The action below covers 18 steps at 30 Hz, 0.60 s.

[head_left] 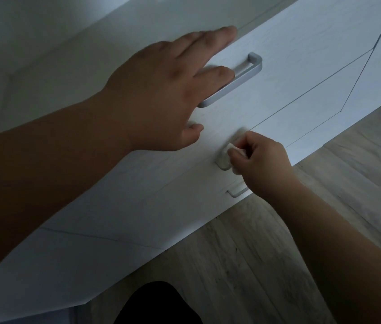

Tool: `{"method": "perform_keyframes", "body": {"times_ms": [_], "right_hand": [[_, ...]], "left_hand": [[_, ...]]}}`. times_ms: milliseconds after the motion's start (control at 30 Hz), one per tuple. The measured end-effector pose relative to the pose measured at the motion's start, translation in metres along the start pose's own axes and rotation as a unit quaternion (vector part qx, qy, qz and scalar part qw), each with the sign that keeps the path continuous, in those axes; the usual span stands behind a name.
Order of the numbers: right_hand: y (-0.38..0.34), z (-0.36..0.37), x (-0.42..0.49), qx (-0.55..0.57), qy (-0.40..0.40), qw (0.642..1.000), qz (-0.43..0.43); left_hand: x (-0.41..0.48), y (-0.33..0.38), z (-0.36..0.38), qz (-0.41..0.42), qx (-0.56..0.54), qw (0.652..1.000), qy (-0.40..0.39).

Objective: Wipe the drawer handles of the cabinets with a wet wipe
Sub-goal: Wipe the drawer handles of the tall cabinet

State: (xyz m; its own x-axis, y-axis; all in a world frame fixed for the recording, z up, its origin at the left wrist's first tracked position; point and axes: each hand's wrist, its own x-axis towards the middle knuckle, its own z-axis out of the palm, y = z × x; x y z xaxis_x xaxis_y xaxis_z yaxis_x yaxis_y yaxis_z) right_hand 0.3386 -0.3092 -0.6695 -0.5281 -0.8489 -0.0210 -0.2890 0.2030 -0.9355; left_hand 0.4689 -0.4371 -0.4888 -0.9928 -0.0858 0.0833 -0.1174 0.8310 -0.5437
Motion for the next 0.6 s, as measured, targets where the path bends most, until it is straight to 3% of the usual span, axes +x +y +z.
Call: {"method": "perform_keyframes", "body": {"times_ms": [100, 300, 433, 500, 600], "right_hand": [[0.008, 0.005, -0.002, -0.082, 0.01, 0.994, -0.068], [0.011, 0.014, -0.004, -0.135, 0.001, 0.982, -0.128], [0.013, 0.013, -0.01, 0.069, 0.089, 0.993, -0.016], [0.022, 0.014, -0.013, 0.072, 0.166, 0.983, 0.0], [0.032, 0.017, -0.018, 0.083, 0.214, 0.973, -0.01]], "left_hand": [[0.0, 0.0, 0.001, 0.002, 0.001, 1.0, 0.001], [0.0, 0.0, 0.001, 0.003, 0.0, 1.0, 0.008], [0.0, 0.0, 0.001, 0.003, -0.001, 1.0, 0.01], [0.0, -0.001, 0.001, 0.003, -0.002, 1.0, 0.014], [-0.001, 0.0, 0.001, 0.001, -0.003, 1.0, 0.016]]}}
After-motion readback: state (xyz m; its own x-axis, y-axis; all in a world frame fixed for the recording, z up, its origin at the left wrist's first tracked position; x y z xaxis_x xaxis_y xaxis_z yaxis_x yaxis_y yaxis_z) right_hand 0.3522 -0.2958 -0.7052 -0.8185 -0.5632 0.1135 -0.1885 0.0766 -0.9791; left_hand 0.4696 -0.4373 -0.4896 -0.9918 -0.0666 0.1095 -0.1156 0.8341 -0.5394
